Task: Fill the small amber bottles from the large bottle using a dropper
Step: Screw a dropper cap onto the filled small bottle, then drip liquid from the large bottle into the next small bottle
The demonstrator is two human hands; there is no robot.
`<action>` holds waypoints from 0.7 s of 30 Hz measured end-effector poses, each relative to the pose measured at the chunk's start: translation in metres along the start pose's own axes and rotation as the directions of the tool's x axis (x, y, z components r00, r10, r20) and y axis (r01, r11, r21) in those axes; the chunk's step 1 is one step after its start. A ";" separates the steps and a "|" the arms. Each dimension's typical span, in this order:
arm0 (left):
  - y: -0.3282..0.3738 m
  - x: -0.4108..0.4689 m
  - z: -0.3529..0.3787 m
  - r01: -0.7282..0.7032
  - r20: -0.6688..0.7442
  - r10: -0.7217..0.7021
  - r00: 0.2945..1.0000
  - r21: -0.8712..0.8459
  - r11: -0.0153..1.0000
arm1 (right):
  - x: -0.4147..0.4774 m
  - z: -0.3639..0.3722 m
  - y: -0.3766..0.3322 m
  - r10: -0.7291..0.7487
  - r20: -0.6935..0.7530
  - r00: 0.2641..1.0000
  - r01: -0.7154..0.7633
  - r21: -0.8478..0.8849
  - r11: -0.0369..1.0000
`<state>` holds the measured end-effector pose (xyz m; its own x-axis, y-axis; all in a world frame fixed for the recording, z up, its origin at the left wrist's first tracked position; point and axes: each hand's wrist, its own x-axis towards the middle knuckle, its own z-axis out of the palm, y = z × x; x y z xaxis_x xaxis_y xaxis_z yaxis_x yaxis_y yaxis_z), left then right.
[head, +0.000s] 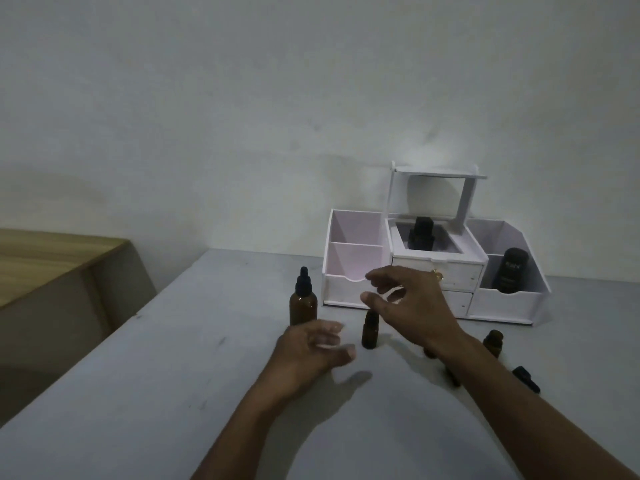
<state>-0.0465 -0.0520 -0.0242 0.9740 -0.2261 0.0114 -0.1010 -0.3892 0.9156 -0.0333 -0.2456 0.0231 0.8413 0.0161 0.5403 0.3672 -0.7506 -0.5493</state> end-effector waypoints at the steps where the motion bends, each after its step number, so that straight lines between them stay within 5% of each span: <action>1: -0.004 -0.004 -0.009 0.022 -0.004 -0.022 1.000 0.022 1.000 | 0.002 -0.002 -0.005 -0.008 -0.022 1.000 0.008 0.023 1.000; 7: -0.024 -0.004 -0.061 0.137 -0.110 -0.132 0.985 0.039 0.990 | 0.015 0.011 -0.037 -0.021 -0.056 0.998 0.029 0.131 0.991; 12: -0.030 0.013 -0.074 0.063 -0.213 -0.052 0.976 0.045 0.997 | 0.032 0.037 -0.051 0.025 -0.004 1.000 -0.023 0.234 0.972; 21: -0.036 0.024 -0.059 -0.113 -0.143 0.106 0.984 -0.040 0.993 | 0.034 0.064 -0.054 0.024 0.084 0.996 -0.042 0.219 0.975</action>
<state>-0.0077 0.0092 -0.0331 0.9767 -0.1360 0.1658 -0.2021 -0.3254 0.9237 0.0009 -0.1618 0.0307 0.8802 0.0530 0.4716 0.4094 -0.5874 -0.6981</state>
